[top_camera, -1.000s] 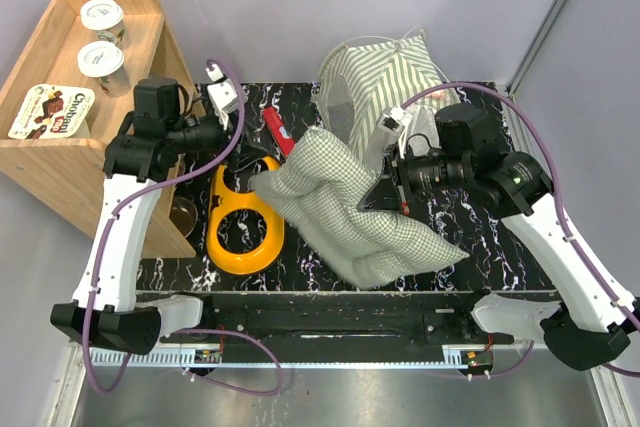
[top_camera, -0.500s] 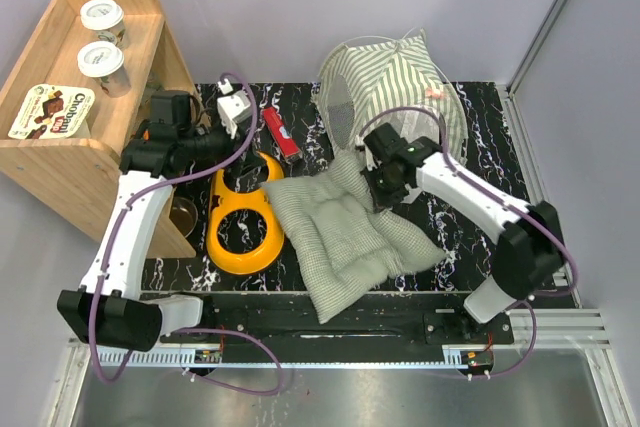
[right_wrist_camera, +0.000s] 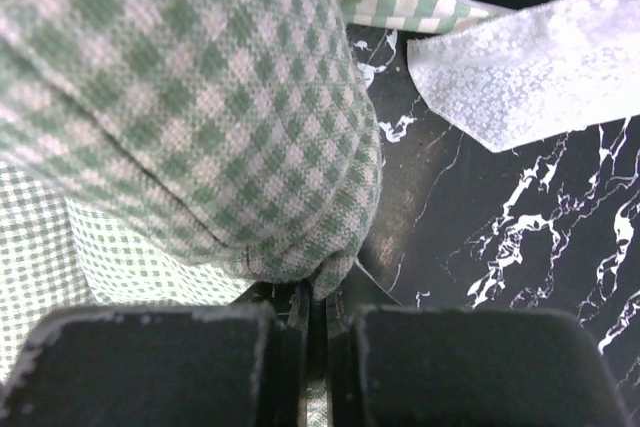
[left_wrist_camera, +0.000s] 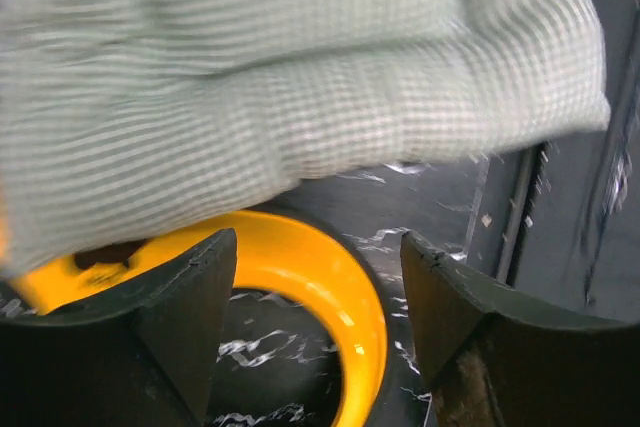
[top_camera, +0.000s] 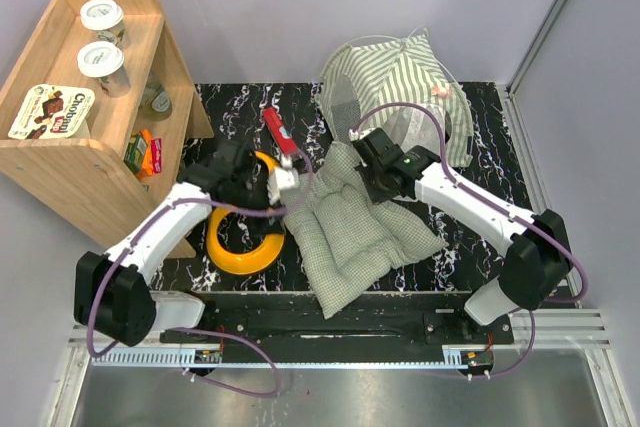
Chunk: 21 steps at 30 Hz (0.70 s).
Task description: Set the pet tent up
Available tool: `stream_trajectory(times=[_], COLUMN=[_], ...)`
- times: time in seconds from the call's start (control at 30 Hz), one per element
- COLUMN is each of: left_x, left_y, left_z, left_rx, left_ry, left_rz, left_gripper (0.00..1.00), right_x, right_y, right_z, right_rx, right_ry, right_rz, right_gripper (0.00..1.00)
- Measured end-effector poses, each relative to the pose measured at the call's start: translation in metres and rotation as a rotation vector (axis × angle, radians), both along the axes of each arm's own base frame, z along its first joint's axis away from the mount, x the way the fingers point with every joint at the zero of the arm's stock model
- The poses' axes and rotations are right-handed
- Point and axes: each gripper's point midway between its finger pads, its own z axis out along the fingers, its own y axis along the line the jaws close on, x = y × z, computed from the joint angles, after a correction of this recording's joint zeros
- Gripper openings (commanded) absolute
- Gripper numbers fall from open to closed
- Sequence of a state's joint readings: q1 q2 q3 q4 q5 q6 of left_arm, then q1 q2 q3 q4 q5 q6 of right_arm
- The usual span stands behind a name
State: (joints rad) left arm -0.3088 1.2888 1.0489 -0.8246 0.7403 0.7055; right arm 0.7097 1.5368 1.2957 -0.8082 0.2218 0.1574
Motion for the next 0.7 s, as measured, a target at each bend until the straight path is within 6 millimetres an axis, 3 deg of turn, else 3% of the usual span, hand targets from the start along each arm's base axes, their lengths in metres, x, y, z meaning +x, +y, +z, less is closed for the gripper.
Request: stream_trajectory(times=[0.07,0.13,0.17,0.43,0.6,0.7], left_x=[-0.03,-0.05,-0.051,0.013,0.018,0.02], left_y=[-0.011,-0.015,-0.014,-0.001,-0.008,-0.023], left_z=[-0.028,-0.049,-0.056,-0.081,-0.093,-0.091], left_rx=[0.066,0.125,0.149,0.325,0.317,0.287], left_ry=[-0.024,-0.055,-0.085,-0.509,-0.616,-0.671], left_rz=[-0.16,-0.285,-0.317,-0.402,-0.469,-0.508], left_gripper=[0.98,0.99,0.99,0.99,0.98,0.86], right_x=[0.002,0.004,0.005,0.006,0.004,0.003], right_y=[0.004,0.008,0.01,0.023,0.033,0.04], right_z=[0.001,0.002,0.002,-0.006,-0.01,-0.011], right_rx=[0.017,0.037,0.044,0.083,0.13,0.17], right_ry=[-0.008,-0.013,-0.015,0.0,0.01,0.018], right_rz=[0.003,0.011,0.014,0.053,0.089,0.112], right_gripper=[0.0,0.0,0.0,0.0,0.0,0.0])
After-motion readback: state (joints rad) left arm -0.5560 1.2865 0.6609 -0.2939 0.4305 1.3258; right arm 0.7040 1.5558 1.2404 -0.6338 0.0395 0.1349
